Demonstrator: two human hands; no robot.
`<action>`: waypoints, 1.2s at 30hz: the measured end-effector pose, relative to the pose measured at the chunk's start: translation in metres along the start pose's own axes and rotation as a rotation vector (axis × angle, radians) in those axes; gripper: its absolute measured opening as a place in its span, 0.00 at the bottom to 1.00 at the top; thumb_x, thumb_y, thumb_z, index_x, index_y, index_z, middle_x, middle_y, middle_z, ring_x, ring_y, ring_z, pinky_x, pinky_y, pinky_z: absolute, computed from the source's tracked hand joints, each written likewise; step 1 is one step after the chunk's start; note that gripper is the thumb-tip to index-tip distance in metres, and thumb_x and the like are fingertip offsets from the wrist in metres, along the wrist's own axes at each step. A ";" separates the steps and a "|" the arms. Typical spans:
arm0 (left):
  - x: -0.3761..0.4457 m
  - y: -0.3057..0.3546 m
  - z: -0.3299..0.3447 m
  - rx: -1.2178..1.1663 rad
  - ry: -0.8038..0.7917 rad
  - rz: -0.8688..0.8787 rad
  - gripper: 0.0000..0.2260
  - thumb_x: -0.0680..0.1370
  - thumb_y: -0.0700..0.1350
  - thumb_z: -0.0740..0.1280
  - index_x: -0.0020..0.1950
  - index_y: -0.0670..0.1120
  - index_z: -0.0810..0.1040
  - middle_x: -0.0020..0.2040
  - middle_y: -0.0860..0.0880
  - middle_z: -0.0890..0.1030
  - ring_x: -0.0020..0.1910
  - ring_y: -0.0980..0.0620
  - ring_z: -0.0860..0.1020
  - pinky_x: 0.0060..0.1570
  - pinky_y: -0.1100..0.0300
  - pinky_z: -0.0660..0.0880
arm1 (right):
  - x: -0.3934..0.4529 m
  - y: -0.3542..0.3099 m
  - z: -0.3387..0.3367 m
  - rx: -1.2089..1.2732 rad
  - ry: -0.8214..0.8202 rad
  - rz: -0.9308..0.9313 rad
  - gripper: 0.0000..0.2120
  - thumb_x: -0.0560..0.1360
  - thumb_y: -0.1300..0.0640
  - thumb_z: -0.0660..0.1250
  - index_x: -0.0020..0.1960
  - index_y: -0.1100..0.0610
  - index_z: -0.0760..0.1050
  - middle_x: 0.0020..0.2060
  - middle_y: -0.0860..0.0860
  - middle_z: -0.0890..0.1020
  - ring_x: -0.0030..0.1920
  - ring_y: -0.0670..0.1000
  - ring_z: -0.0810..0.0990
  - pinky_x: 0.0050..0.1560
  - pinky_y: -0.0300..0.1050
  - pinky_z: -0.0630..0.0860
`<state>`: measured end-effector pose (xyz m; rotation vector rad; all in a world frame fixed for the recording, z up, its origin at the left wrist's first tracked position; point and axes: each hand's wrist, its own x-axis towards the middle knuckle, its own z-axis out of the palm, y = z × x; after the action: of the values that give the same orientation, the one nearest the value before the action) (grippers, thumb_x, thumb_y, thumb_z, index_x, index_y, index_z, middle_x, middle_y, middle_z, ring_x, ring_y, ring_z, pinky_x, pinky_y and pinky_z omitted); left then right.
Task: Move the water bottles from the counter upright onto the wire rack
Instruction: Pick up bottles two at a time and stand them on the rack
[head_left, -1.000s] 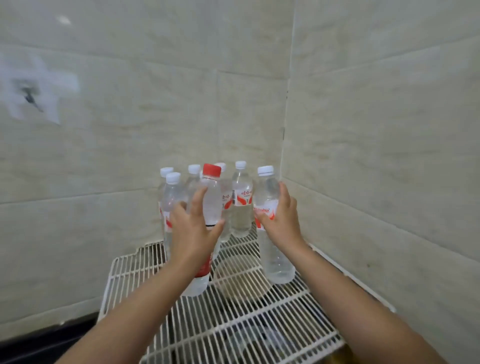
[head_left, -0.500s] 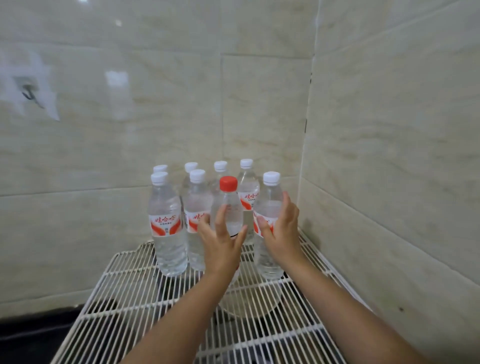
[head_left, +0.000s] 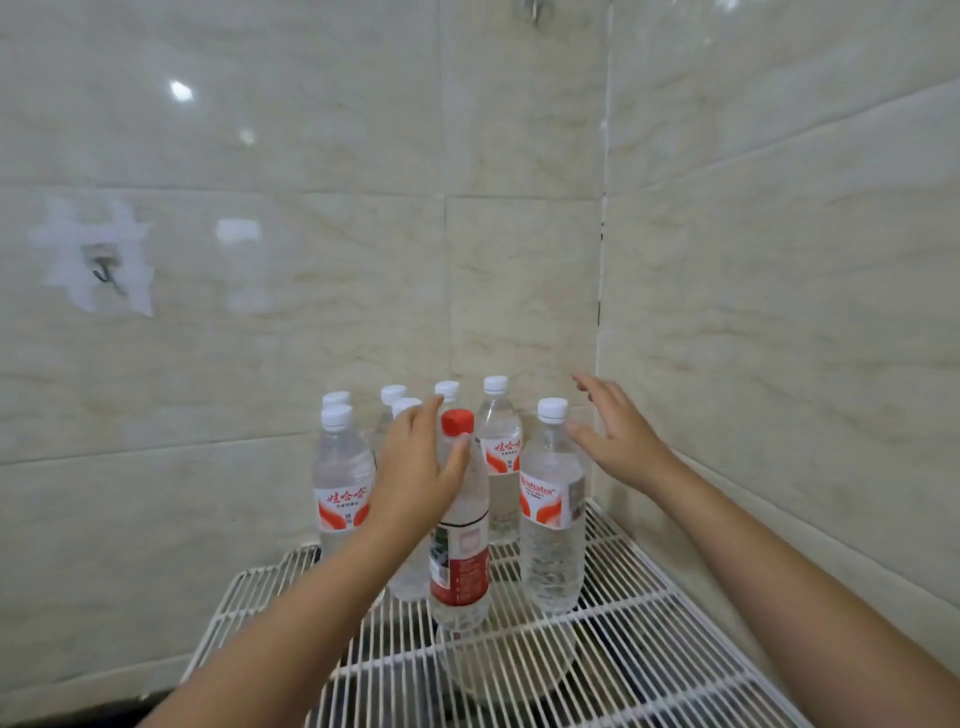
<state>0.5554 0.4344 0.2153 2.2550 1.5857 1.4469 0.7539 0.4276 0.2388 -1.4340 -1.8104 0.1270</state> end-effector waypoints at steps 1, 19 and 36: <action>0.013 0.005 -0.007 -0.006 -0.075 -0.004 0.23 0.79 0.44 0.60 0.73 0.44 0.59 0.71 0.44 0.66 0.70 0.47 0.65 0.68 0.55 0.62 | 0.009 -0.009 -0.007 -0.047 -0.071 -0.055 0.26 0.77 0.62 0.60 0.73 0.58 0.57 0.73 0.56 0.59 0.73 0.53 0.58 0.72 0.45 0.54; 0.026 0.013 -0.010 0.149 -0.116 -0.176 0.14 0.71 0.56 0.70 0.43 0.46 0.74 0.43 0.47 0.77 0.42 0.48 0.77 0.43 0.54 0.76 | 0.039 -0.042 -0.017 -0.710 -0.396 -0.012 0.19 0.78 0.52 0.60 0.64 0.61 0.72 0.63 0.57 0.76 0.62 0.56 0.75 0.59 0.48 0.71; 0.009 0.016 -0.031 -0.149 -0.463 -0.051 0.22 0.79 0.39 0.60 0.73 0.46 0.61 0.70 0.45 0.68 0.67 0.49 0.69 0.62 0.60 0.65 | 0.023 -0.038 -0.020 -0.516 -0.508 -0.002 0.23 0.79 0.59 0.55 0.73 0.59 0.57 0.73 0.54 0.62 0.73 0.53 0.61 0.71 0.46 0.59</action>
<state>0.5462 0.4188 0.2469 2.2289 1.3304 0.9031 0.7366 0.4258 0.2844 -1.8794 -2.3775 0.0209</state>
